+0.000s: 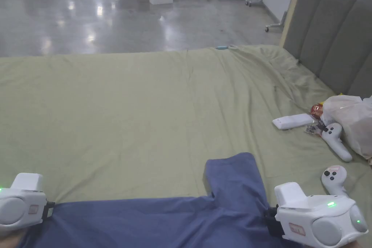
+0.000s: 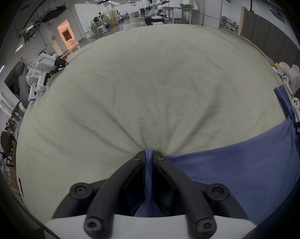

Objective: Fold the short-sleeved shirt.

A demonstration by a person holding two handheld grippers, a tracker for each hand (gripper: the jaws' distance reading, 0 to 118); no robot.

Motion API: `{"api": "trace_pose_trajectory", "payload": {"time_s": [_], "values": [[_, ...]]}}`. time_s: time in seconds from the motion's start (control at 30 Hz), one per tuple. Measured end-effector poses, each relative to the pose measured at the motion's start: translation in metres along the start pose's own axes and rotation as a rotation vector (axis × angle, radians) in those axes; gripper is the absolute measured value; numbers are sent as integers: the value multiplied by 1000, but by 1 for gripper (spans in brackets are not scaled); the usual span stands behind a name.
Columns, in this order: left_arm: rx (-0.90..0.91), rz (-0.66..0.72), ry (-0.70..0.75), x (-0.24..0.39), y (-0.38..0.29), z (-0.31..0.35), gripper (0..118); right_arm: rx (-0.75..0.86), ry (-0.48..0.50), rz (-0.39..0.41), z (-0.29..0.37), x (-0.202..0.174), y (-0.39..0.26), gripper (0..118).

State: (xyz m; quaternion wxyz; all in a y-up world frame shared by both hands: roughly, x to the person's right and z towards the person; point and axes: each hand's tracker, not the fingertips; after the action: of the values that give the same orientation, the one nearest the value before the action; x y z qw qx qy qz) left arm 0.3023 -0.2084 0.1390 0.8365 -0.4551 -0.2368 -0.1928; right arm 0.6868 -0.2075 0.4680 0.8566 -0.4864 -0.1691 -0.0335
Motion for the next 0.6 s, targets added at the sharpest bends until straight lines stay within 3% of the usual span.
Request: {"api": "trace_pose_trajectory", "payload": {"time_s": [0.13, 0.23, 0.6], "values": [[73, 100, -82, -26, -1, 31, 1, 61, 46, -161, 23, 15, 1, 5], [225, 158, -167, -48, -14, 100, 1, 193, 85, -243, 74, 25, -3, 5], [693, 232, -267, -108, -87, 382, 1, 582, 122, -205, 286, 27, 0, 5]]}}
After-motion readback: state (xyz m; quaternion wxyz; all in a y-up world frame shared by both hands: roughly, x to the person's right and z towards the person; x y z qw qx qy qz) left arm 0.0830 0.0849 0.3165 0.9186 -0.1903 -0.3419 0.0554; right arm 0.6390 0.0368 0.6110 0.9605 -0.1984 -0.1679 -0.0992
